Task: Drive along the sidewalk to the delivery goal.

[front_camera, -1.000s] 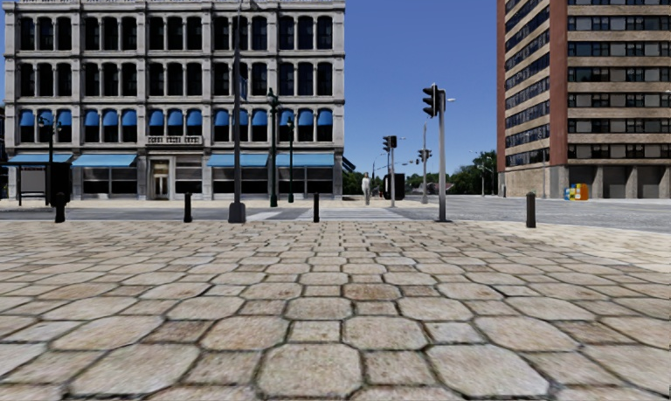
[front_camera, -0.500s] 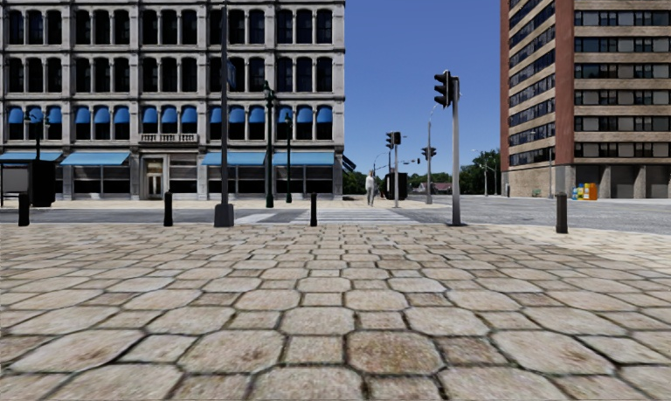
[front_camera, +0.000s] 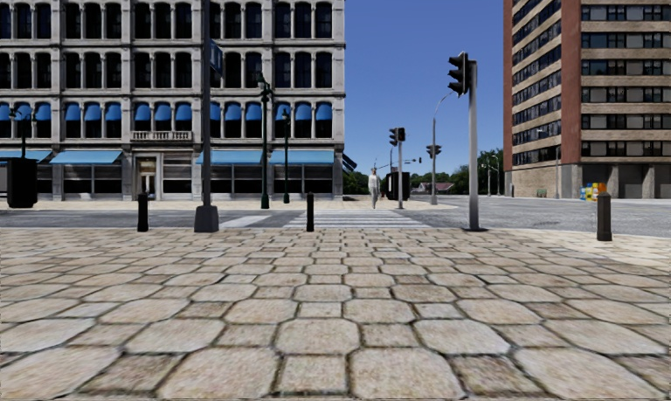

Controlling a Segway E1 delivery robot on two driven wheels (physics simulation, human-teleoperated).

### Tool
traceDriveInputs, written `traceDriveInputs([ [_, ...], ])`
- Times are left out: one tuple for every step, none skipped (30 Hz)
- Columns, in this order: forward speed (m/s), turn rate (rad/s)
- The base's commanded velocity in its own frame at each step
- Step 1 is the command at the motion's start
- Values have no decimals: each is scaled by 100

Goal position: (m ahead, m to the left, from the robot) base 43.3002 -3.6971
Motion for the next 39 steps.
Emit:
traceDriveInputs([
  [200,0],
  [200,0],
  [200,0],
  [200,-1],
  [200,-7],
  [200,-16],
  [200,-16],
  [200,-20],
  [200,-23],
  [200,-23],
  [200,-20],
  [200,-1],
  [200,-1],
  [200,0],
  [200,0],
  [200,0],
  [200,0],
  [200,0],
  [200,0],
  [200,0],
  [200,0],
  [200,0],
  [200,0],
  [200,0],
  [200,0],
  [200,0],
  [200,-3],
  [200,-31],
  [200,-49],
  [200,-49],
  [200,-55],
  [200,-54],
  [200,-35],
  [200,-35],
  [200,-13],
  [200,0],
  [200,0],
  [200,0],
  [200,0],
])
